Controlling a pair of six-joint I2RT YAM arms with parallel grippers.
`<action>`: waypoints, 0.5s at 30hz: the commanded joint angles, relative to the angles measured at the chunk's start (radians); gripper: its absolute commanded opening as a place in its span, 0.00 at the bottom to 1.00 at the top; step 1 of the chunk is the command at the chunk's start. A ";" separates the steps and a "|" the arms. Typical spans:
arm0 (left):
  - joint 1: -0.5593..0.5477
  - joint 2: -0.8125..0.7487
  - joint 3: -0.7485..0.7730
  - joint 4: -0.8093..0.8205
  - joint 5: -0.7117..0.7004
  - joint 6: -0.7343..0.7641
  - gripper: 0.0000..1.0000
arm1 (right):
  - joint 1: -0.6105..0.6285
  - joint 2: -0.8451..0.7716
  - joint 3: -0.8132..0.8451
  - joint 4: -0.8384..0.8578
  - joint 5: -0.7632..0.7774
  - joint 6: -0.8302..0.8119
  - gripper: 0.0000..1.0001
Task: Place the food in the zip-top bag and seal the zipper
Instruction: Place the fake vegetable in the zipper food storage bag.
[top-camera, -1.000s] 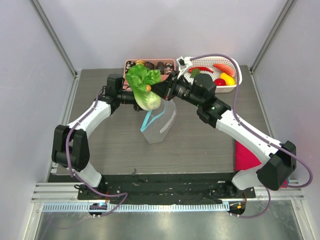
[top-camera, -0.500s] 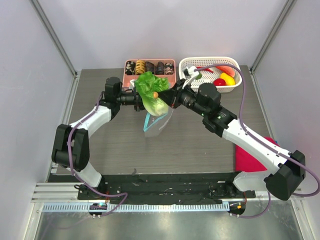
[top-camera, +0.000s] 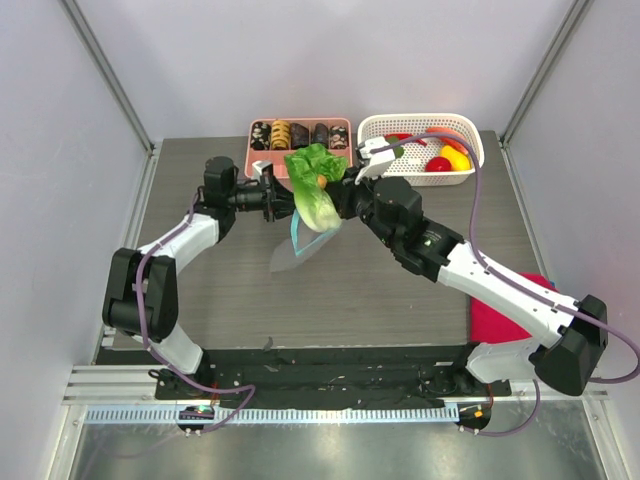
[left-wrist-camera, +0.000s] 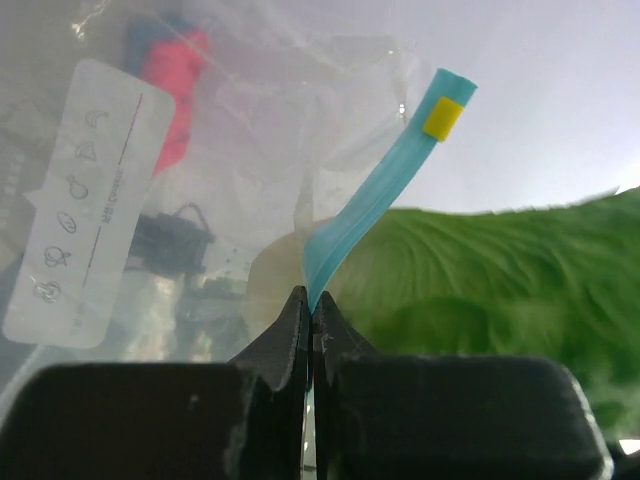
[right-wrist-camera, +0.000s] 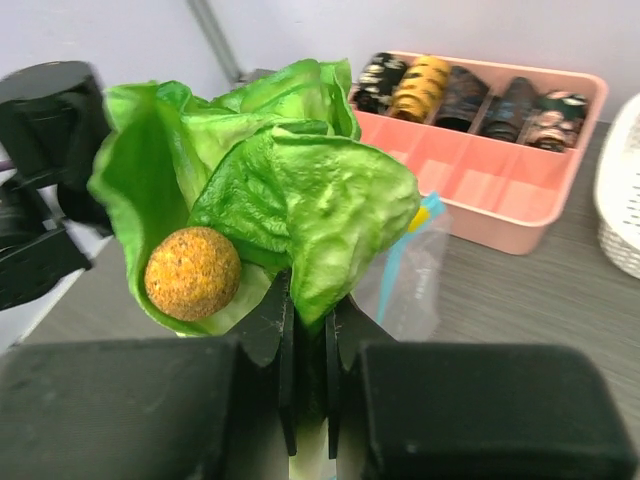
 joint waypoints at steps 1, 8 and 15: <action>0.038 -0.026 -0.007 0.083 0.063 -0.031 0.00 | -0.008 0.034 0.022 -0.088 0.304 -0.109 0.01; 0.050 -0.016 -0.061 0.129 0.064 -0.103 0.00 | 0.003 -0.005 -0.056 0.096 0.220 -0.149 0.01; 0.069 -0.017 -0.096 0.343 0.046 -0.206 0.00 | 0.035 0.003 -0.050 0.045 0.076 -0.022 0.01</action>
